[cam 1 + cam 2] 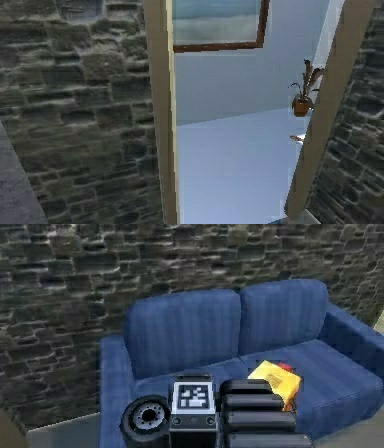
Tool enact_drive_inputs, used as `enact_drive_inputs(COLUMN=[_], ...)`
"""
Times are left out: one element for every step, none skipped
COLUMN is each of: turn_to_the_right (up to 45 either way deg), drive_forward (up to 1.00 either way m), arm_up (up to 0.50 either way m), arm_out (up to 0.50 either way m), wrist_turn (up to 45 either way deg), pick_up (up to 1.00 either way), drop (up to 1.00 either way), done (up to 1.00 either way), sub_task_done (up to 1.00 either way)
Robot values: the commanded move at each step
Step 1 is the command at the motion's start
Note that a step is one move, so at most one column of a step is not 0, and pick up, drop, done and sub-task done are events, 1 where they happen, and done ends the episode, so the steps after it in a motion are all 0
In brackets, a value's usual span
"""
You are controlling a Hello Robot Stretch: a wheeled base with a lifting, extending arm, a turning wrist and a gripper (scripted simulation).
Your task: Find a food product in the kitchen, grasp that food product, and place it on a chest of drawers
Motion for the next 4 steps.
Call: enact_drive_inputs(turn_to_the_right=[0.0, 21.0, 0.0, 3.0], drive_forward=[0.05, 0.00, 0.40, 0.00], arm_up=[0.00, 0.00, 0.00, 0.00], arm_out=[0.00, 0.00, 0.00, 0.00], wrist_turn=[0.0, 0.0, 0.0, 0.0], pick_up=[0.00, 0.00, 0.00, 0.00], drop=[0.00, 0.00, 0.00, 0.00], done=[0.00, 0.00, 0.00, 0.00], sub_task_done=[0.00, 0.00, 0.00, 0.00])
